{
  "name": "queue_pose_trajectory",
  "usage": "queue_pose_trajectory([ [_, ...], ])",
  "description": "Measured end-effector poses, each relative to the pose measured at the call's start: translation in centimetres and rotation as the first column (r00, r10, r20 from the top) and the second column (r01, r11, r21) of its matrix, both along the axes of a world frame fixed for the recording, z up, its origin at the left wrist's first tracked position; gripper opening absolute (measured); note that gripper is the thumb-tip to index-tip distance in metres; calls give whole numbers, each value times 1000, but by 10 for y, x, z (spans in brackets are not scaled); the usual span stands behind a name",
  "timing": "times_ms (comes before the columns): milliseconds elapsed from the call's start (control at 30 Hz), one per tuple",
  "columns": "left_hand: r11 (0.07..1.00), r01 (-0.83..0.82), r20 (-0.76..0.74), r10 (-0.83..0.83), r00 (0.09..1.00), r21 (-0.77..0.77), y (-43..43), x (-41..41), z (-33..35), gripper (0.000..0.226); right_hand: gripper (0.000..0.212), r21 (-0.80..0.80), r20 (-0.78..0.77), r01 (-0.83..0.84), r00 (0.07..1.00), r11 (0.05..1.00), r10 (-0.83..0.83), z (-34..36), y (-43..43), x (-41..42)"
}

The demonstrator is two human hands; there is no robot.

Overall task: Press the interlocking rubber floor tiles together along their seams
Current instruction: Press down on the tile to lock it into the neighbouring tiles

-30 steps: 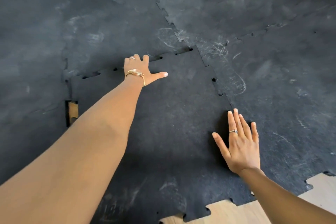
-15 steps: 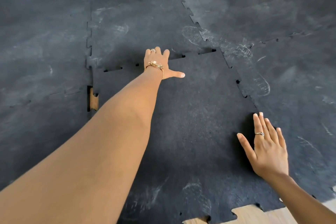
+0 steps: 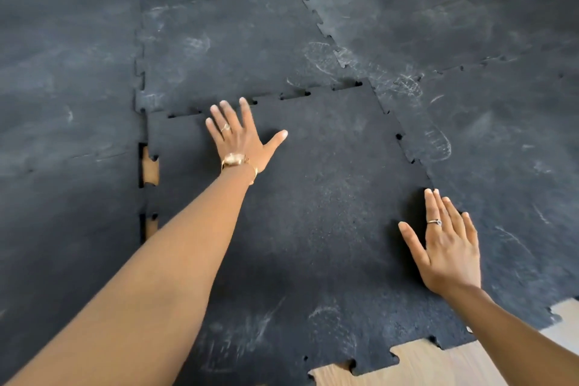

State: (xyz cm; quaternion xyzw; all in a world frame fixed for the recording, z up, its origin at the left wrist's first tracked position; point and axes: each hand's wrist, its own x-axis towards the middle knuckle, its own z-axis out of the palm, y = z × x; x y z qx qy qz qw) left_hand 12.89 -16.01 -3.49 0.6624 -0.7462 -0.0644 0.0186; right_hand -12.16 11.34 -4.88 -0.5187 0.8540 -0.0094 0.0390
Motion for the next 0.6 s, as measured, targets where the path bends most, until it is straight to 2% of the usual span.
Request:
queue_pose_trajectory([
  [67,972,-235,-27,234,972,-20,38,47,2,114,87,2,11,7,1000,1000,-7,1,0,2],
  [133,911,-404,-29,407,913,78,79,88,6,117,85,28,9,27,1000,999,-27,3,0,5],
  [233,921,-372,23,372,928,111,109,111,10,115,75,78,-24,90,996,993,-88,9,-3,17],
  [333,883,-426,-8,436,900,198,98,109,24,128,73,59,9,92,996,994,-92,19,-11,58],
  [400,848,-455,-14,477,879,273,90,109,31,133,96,160,152,-105,985,981,81,18,-13,97],
  [467,826,-477,-19,505,863,301,84,108,34,135,120,227,284,-313,927,922,245,14,-17,130],
  [500,822,-484,-14,511,859,300,81,108,35,136,129,254,315,-362,908,897,278,14,-21,140],
  [600,811,-498,22,517,856,306,72,106,41,136,143,324,362,-366,900,872,243,16,-29,145],
])
